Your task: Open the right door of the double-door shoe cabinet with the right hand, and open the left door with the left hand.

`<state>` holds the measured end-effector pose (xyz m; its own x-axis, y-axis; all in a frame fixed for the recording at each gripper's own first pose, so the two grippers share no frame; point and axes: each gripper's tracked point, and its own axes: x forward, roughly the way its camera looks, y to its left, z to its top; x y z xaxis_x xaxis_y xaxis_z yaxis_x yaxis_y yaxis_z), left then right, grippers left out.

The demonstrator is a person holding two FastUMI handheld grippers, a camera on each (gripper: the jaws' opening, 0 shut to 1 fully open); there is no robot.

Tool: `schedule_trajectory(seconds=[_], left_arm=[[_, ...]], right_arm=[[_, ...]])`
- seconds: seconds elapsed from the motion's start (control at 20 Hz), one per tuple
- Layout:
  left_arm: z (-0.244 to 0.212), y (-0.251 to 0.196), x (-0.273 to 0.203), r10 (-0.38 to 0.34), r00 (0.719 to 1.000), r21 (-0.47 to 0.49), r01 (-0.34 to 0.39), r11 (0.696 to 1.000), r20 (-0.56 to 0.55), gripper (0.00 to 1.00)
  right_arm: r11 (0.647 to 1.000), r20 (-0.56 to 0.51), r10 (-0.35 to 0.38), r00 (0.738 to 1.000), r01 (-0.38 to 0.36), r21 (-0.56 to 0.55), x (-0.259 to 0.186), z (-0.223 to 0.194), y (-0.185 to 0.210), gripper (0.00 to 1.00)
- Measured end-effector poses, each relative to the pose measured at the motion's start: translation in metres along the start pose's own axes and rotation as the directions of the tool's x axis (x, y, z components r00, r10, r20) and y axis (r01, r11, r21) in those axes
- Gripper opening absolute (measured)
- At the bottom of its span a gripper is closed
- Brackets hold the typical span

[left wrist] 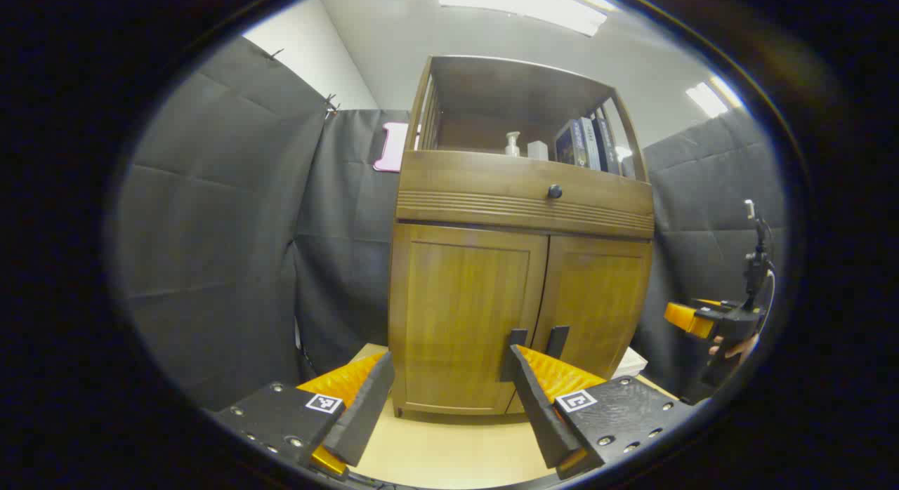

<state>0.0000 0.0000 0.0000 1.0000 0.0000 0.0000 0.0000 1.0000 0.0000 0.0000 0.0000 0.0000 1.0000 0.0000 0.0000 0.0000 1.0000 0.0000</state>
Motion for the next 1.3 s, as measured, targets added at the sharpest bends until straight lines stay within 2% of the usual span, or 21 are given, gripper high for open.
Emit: schedule_trajectory(seconds=[0.1, 0.3, 0.45, 0.7, 0.75, 0.8, 0.85, 1.0, 1.05, 1.2, 1.3], left_arm=[[0.004, -0.001, -0.005, 0.03, 1.0, -0.023, -0.03, 0.999, 0.001, 0.94], [0.002, -0.004, -0.005, 0.101, 0.995, 0.014, -0.101, 0.995, -0.005, 0.94], [0.0, -0.014, -0.01, 0.097, 0.995, 0.019, -0.097, 0.995, 0.006, 0.94], [0.002, -0.022, -0.014, 0.092, 0.996, -0.048, -0.092, 0.995, 0.015, 0.94], [0.002, -0.018, -0.013, 0.096, 0.995, -0.042, -0.095, 0.995, 0.009, 0.94], [0.0, -0.013, -0.015, 0.099, 0.995, -0.029, -0.099, 0.995, 0.005, 0.94], [0.001, -0.007, -0.015, 0.103, 0.995, -0.014, -0.103, 0.995, 0.004, 0.94], [0.0, 0.008, -0.014, 0.097, 0.995, 0.007, -0.097, 0.995, 0.0, 0.94], [0.0, 0.01, -0.013, 0.09, 0.996, 0.016, -0.09, 0.996, -0.001, 0.94], [-0.007, 0.018, -0.008, 0.075, 0.997, 0.052, -0.074, 0.996, -0.005, 0.94], [-0.013, 0.016, -0.003, 0.035, 0.999, 0.014, -0.035, 0.999, -0.016, 0.94]], right_arm=[[1.0, -0.025, 0.027, 0.999, -0.027, 0.003, -0.001, -0.007, 0.0, 0.97], [0.997, -0.038, 0.073, 0.997, -0.073, -0.013, -0.003, -0.013, -0.004, 0.97], [0.996, -0.016, 0.087, 0.996, -0.087, -0.014, -0.005, -0.01, -0.008, 0.98], [0.995, -0.017, 0.095, 0.995, -0.095, 0.015, -0.011, -0.01, -0.003, 0.96], [0.996, -0.026, 0.092, 0.995, -0.092, 0.017, -0.012, -0.012, -0.003, 0.95], [0.996, -0.037, 0.087, 0.996, -0.086, 0.02, -0.013, -0.015, -0.002, 0.99], [0.996, -0.054, 0.086, 0.995, -0.085, 0.025, -0.013, -0.019, 0.001, 0.95], [0.996, -0.094, 0.083, 0.992, -0.079, 0.05, -0.015, -0.022, 0.011, 0.96], [0.996, -0.1, 0.078, 0.992, -0.073, 0.057, -0.013, -0.023, 0.014, 0.93], [0.996, -0.09, 0.072, 0.993, -0.068, 0.054, -0.008, -0.017, 0.022, 0.93], [0.997, -0.076, 0.069, 0.995, -0.066, 0.043, -0.004, -0.012, 0.026, 0.93]])
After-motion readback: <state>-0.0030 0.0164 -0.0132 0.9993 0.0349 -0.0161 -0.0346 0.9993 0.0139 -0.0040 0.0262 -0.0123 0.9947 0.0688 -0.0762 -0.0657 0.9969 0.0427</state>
